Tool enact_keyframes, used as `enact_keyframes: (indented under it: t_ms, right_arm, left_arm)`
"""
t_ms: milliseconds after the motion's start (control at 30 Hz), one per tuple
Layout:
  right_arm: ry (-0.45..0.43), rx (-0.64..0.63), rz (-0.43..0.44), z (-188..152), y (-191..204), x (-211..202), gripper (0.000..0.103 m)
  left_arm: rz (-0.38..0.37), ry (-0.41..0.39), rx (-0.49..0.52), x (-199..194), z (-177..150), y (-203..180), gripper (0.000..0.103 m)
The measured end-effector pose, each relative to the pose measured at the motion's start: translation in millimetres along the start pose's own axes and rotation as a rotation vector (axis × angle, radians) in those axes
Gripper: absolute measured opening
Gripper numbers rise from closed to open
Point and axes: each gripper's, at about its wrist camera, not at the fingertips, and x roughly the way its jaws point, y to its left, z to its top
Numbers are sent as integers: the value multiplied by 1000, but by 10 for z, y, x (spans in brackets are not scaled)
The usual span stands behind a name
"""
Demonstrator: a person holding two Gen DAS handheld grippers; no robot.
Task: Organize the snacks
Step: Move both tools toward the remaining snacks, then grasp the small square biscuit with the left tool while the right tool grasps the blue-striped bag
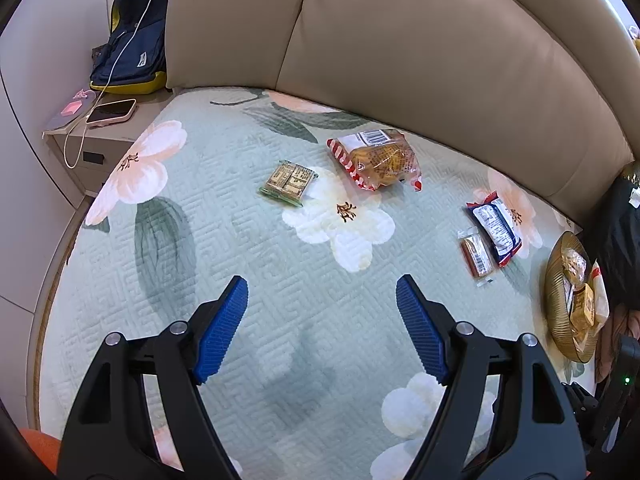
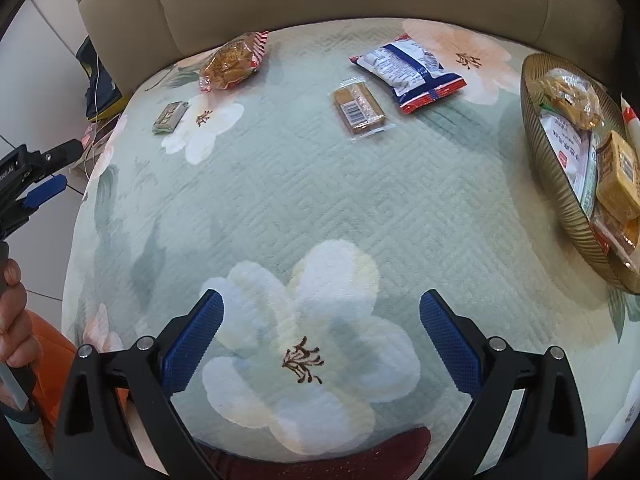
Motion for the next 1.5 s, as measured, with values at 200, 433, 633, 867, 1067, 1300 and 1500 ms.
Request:
enact_keyframes:
  t_ms: [200, 433, 633, 867, 1067, 1300, 1500]
  right_arm:
    - [-15, -9, -31, -24, 3, -43, 98]
    - [-33, 35, -23, 265, -138, -173, 98]
    - [-70, 16, -130, 916, -356, -225, 98]
    - [24, -42, -248, 1761, -679, 286, 98]
    - [124, -150, -302, 2103, -569, 924, 98]
    - [197, -122, -268, 2277, -758, 1305, 98]
    - [212, -34, -197, 2300, -929, 1460, 94]
  left_arm:
    - [-4, 40, 9, -158, 305, -23, 75]
    - [44, -17, 73, -301, 1223, -55, 76]
    - [40, 96, 19, 665, 1375, 76, 73]
    - [55, 156, 133, 1376, 1207, 59, 72]
    - [-44, 253, 223, 1737, 1115, 122, 72]
    - [-13, 275, 306, 1968, 1032, 100, 75]
    - [19, 276, 315, 2049, 1006, 104, 73]
